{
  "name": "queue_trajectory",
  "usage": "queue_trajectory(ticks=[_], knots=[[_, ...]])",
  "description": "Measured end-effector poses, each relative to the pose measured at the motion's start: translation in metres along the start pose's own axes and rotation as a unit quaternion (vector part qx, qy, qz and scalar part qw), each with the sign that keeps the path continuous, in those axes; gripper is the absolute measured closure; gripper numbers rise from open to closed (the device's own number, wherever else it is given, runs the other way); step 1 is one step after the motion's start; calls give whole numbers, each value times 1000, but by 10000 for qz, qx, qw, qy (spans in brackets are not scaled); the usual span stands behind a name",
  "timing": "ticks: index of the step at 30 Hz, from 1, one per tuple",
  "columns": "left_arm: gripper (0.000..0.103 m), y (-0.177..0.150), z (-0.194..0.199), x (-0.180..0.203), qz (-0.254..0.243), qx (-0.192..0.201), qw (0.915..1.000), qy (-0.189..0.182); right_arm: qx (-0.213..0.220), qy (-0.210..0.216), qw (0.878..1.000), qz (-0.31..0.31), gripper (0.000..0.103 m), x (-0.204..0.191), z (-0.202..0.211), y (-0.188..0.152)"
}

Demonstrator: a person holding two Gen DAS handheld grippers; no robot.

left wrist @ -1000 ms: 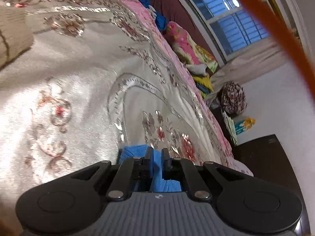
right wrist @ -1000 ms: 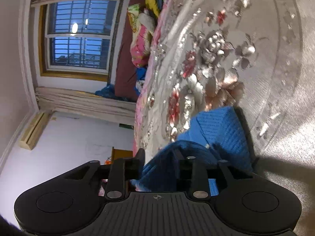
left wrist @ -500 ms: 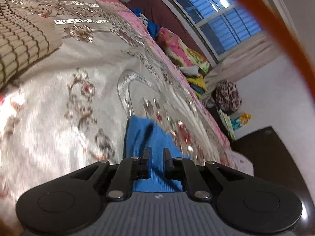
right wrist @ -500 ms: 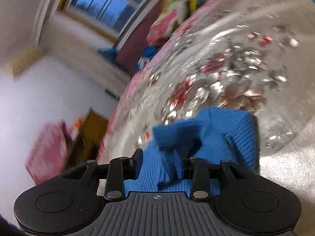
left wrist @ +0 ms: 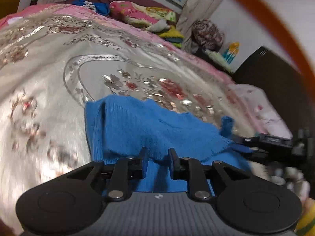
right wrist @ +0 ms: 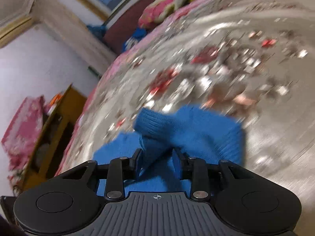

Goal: Fold small clothes
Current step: 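Lift the blue sweater with both grippers and fold it in half, then open both grippers and release the folded sweater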

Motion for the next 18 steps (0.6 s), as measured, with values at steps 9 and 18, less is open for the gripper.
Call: queue_trajectory(ticks=[9,18], knots=[[75,33,1,-43,855,569,9929,598,483,-606,9969,156,68,22,42,5],[70,-18,39,-55,1403,519,9869,605,90,-736,9856,1517,70,-23,72,-74]])
Point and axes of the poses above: each gripper's, at about its wrist camera, not at the fingertips, and z roughly against the way its jaws point, x to its right, y to its top, the point moved 8 cm from there along -z, roughly the way its jaws point, and after that the axes turned 6 degrees about y, right-handed, at the moved point
